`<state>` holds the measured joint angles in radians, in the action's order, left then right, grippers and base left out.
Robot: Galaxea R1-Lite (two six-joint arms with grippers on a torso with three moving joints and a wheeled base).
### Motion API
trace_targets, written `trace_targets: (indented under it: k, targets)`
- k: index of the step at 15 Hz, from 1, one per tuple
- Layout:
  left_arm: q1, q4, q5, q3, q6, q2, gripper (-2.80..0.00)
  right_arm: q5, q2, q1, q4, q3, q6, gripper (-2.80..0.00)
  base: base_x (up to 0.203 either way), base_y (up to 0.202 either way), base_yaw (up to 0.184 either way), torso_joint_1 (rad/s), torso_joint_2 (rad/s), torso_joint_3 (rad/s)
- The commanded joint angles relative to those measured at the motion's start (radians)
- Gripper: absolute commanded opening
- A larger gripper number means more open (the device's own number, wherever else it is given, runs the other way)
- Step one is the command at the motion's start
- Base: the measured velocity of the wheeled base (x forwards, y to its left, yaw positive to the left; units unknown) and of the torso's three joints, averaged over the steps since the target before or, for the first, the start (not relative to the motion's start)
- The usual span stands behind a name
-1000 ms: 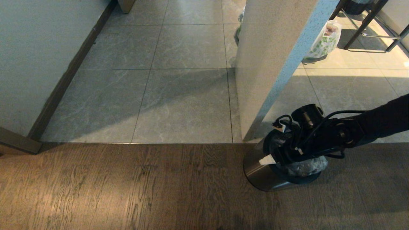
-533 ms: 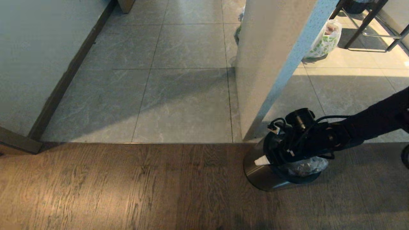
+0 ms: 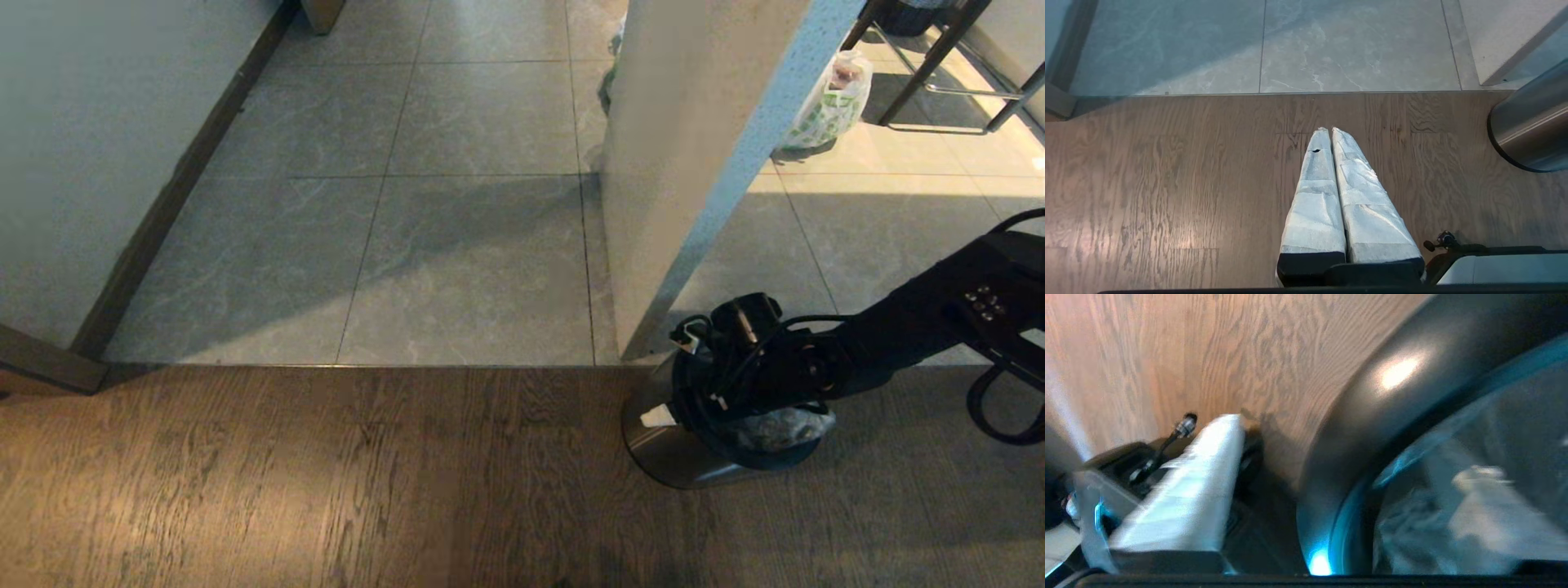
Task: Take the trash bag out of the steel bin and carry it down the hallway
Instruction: Place the outer trash can on the ground
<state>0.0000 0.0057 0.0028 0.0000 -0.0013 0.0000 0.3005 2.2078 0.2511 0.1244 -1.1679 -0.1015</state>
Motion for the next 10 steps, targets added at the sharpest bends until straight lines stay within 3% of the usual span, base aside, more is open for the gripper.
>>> trace_targets:
  k: [1,4,10]
  targets:
    - [0.0,0.0,0.0,0.0,0.0,0.0,-2.8,0.003,0.015,0.005,0.011,-0.001,-0.003,-2.8,0.0,0.0,0.0,0.0,0.0,0.0]
    - [0.0,0.0,0.0,0.0,0.0,0.0,-2.8,-0.071,0.01,0.019,0.023,-0.006,-0.003,-2.8,0.0,0.0,0.0,0.0,0.0,0.0]
    - [0.0,0.0,0.0,0.0,0.001,0.0,-2.8,-0.077,-0.07,0.024,0.022,0.062,-0.004,-2.8,0.0,0.0,0.0,0.0,0.0,0.0]
